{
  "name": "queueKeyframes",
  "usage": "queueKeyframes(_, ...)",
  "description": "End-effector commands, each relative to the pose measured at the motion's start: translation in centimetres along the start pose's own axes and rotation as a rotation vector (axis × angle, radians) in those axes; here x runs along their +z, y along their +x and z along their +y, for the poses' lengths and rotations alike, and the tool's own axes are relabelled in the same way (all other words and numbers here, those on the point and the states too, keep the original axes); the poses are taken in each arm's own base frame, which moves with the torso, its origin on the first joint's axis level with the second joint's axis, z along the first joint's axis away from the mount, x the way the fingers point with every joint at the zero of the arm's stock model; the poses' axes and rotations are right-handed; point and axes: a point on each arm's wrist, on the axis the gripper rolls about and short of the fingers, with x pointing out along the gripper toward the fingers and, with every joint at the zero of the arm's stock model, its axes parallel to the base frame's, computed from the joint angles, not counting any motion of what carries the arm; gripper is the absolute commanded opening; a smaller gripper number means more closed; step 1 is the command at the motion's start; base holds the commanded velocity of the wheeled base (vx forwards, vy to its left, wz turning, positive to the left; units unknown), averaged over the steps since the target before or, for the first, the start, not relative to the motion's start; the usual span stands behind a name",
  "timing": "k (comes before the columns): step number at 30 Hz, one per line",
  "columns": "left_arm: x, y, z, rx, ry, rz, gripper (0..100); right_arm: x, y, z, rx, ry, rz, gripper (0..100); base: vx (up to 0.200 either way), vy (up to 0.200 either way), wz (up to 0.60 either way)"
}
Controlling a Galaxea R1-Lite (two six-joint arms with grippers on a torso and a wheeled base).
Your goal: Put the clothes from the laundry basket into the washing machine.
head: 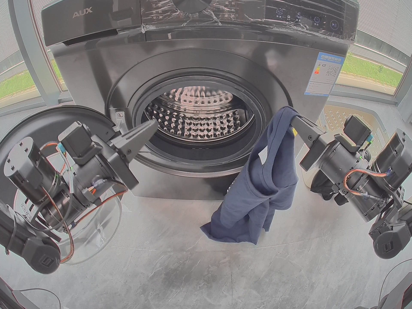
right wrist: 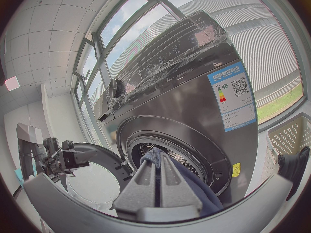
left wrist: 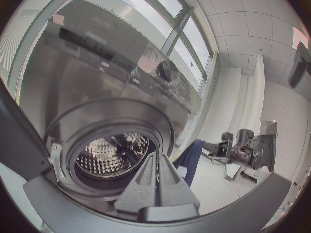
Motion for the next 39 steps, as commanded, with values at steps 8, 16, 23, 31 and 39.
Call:
queueKeyframes(8,-7.0,-0.7,0.4,0.006,-0.057,0.258,0,-0.5,0.6,0.4,0.014,0.005,0.005,0,0.0,0.0,0.0)
queueKeyframes(16,-12.0,-0.8,-1.9,-0.083,-0.067,0.444,100,-1.8,1.9,0.3,0.014,0.012,0.018,0,0.0,0.0,0.0)
queueKeyframes(23,-15.2,1.6,-2.8,-0.141,-0.05,0.473,100,-2.2,2.1,0.3,0.012,0.014,0.02,0,0.0,0.0,0.0)
queueKeyframes(31,-18.6,4.6,-2.6,-0.157,-0.047,0.462,100,-2.2,2.1,0.3,0.014,0.013,0.019,0,0.0,0.0,0.0)
queueKeyframes(39,-21.2,7.5,-1.7,-0.104,-0.016,0.413,100,-2.1,2.0,0.3,0.014,0.014,0.018,0,0.0,0.0,0.0)
